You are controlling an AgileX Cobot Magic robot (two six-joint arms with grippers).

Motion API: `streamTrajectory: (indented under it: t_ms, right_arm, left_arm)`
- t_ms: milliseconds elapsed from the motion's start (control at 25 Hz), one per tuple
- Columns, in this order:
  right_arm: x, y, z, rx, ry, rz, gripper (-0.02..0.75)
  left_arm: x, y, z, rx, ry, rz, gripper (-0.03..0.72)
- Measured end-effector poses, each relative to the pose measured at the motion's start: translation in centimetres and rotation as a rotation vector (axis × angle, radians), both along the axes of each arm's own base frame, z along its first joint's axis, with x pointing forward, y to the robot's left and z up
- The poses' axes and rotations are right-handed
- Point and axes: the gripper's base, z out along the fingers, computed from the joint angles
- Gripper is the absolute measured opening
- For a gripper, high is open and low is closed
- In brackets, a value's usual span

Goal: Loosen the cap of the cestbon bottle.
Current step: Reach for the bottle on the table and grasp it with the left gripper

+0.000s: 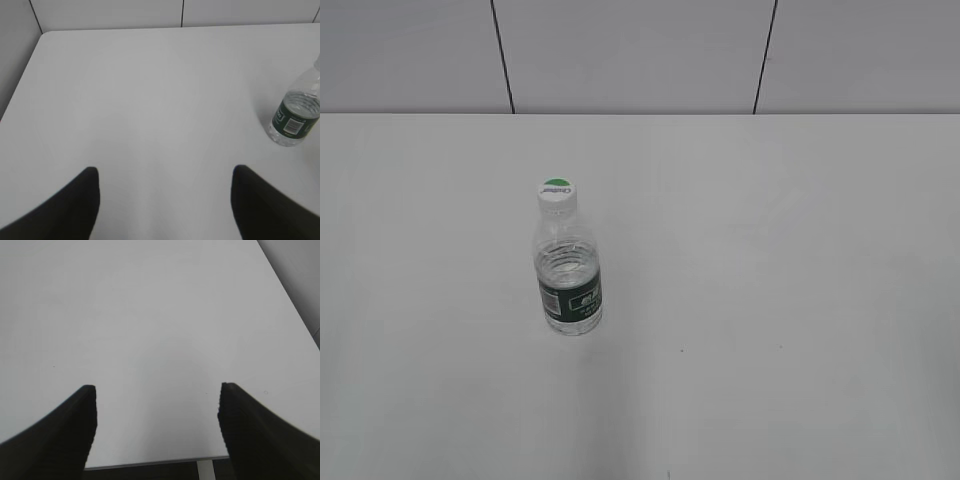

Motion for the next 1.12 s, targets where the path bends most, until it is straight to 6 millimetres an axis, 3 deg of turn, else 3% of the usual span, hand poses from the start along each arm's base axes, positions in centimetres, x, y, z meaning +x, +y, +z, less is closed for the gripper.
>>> streamTrajectory:
  t_ms: [120, 360, 480, 640, 840, 1000, 1120]
  right_arm:
    - [0.0, 0.0, 0.0, 0.000, 0.000, 0.000, 0.583]
    - [0.0, 0.0, 0.0, 0.000, 0.000, 0.000, 0.583]
    - [0.0, 0.0, 0.0, 0.000, 0.000, 0.000, 0.583]
    - [0.0, 0.0, 0.0, 0.000, 0.000, 0.000, 0.583]
    - [0.0, 0.0, 0.0, 0.000, 0.000, 0.000, 0.583]
    - [0.0, 0.0, 0.0, 0.000, 0.000, 0.000, 0.583]
    - [0.0, 0.0, 0.0, 0.000, 0.000, 0.000, 0.583]
  left_arm:
    - [-0.1, 0.0, 0.9, -0.003, -0.068, -0.003, 0.489]
    - [1.1, -0.3, 4.2, -0.001, -0.368, -0.026, 0.489]
    - [3.3, -0.5, 5.1, 0.029, -0.388, -0.039, 0.489]
    - [8.1, -0.9, 5.6, 0.053, -0.332, -0.056, 0.489]
    - [14.7, -1.7, 4.6, 0.037, -0.339, -0.087, 0.475]
    - [18.9, -2.3, 1.3, 0.000, -0.371, -0.108, 0.462]
    - [20.1, -2.7, -1.4, -0.054, -0.351, -0.116, 0.459]
